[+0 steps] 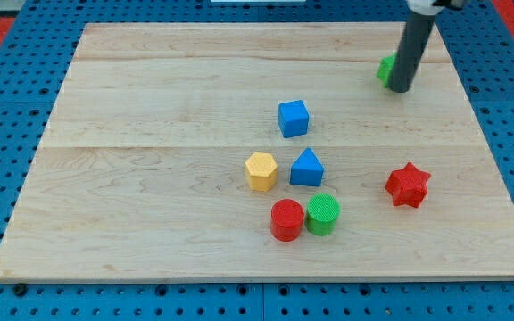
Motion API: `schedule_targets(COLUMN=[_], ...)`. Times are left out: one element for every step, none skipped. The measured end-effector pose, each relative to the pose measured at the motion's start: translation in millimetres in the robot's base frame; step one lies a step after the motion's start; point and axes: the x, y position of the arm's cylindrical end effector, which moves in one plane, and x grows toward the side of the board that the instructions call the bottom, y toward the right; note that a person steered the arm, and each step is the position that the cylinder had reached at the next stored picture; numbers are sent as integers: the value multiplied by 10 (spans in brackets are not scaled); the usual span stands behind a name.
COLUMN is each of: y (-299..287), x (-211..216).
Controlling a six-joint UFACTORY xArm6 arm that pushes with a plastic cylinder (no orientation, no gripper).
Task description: Push the green star slightly to the bottom side of the board
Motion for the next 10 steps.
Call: schedule_targets(y=[176,-105,-508,-249,59,-559,-891,-888,-507,168], x=[-341,-774,-754,-628,-1114,-1396,-1286,-1128,-1349,-1114])
